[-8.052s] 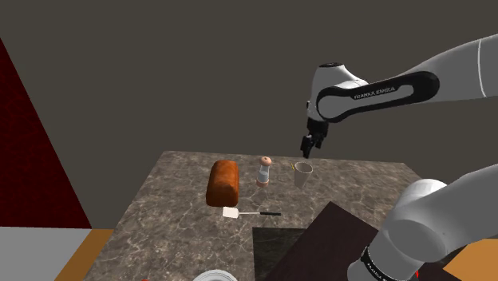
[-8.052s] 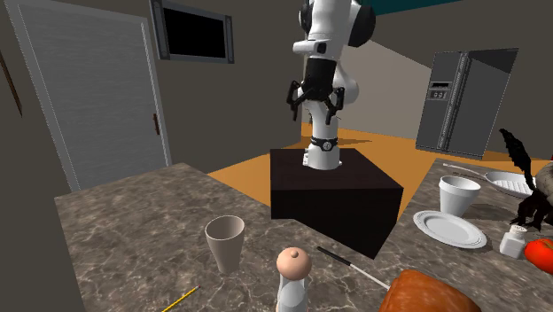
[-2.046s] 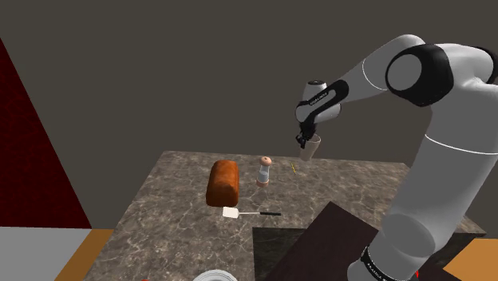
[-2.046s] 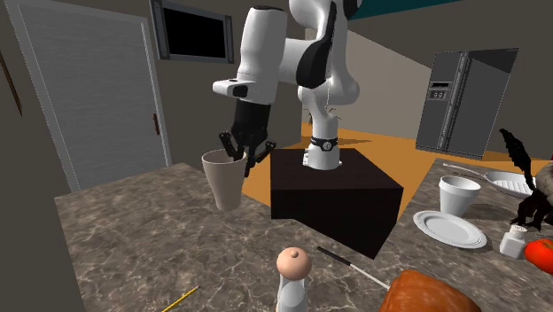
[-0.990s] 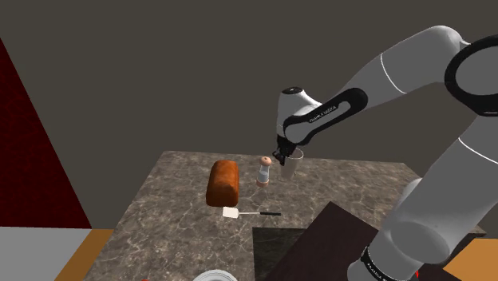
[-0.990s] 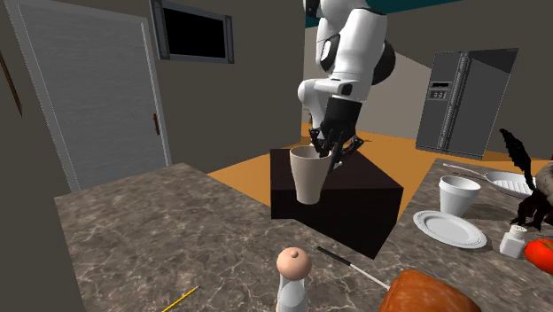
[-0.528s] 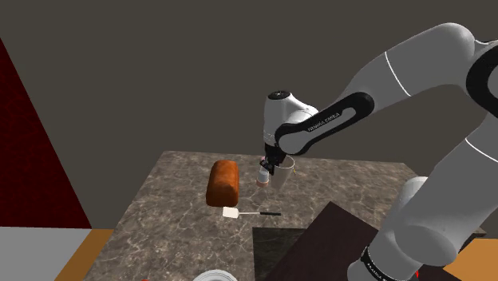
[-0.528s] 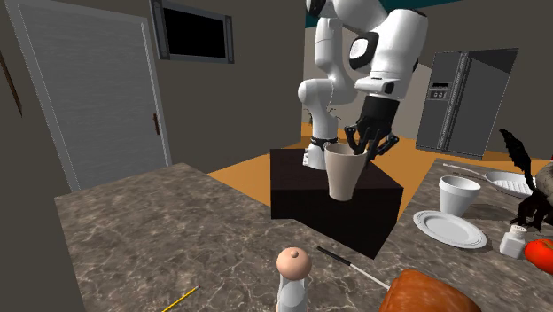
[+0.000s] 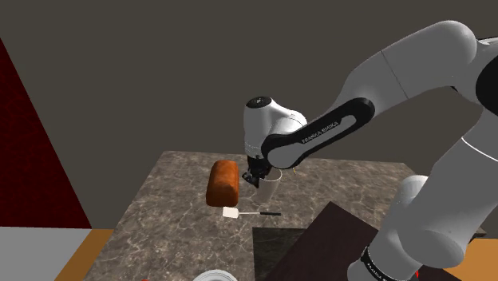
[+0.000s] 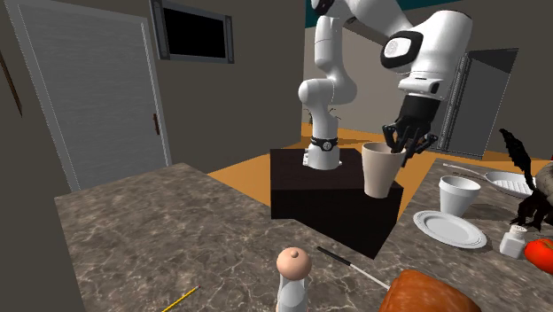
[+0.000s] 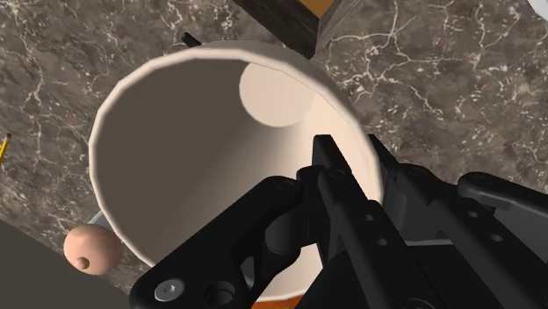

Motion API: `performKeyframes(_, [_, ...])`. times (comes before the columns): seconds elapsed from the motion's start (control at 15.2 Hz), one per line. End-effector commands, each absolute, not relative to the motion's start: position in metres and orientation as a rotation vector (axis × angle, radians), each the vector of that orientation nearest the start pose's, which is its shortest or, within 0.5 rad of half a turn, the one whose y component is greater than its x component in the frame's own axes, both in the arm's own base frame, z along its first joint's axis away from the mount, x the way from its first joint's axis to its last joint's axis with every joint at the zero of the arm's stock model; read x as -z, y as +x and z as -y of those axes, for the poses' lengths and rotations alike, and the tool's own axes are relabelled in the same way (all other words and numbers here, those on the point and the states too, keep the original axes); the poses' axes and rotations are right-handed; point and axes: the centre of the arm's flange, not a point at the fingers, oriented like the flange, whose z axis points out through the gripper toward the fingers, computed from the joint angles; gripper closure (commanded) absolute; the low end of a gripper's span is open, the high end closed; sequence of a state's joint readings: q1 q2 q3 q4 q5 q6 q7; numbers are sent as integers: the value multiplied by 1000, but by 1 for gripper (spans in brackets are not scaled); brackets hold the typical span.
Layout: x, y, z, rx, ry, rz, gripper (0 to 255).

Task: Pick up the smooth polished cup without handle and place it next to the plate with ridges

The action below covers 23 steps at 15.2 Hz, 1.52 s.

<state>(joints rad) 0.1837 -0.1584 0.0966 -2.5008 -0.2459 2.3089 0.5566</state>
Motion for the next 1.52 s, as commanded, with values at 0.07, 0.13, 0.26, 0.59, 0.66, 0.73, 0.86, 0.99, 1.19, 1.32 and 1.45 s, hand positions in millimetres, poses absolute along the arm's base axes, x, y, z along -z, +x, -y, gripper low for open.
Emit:
performKeyframes(0.07, [-339,427,-159,78,-3327,-184,255])
performKeyframes(0.13, [-339,425,-172,78,-3327,-184,255])
performKeyframes(0.26, [-339,423,-198,78,-3327,-184,255])
performKeyframes(0.59, [-329,418,-239,78,-3327,-184,255])
performKeyframes(0.66, [-324,418,-239,78,-3327,-184,255])
performKeyframes(0.73, [-318,418,-239,78,-3327,-184,255])
performKeyframes(0.86, [-308,418,-239,78,-3327,-184,255])
performKeyframes(0.99, [-297,418,-239,78,-3327,-184,255])
performKeyframes(1.19, [-281,418,-239,78,-3327,-184,255])
performKeyframes(1.32, [-271,418,-239,78,-3327,-184,255])
performKeyframes(1.45, [-260,418,-239,78,-3327,-184,255])
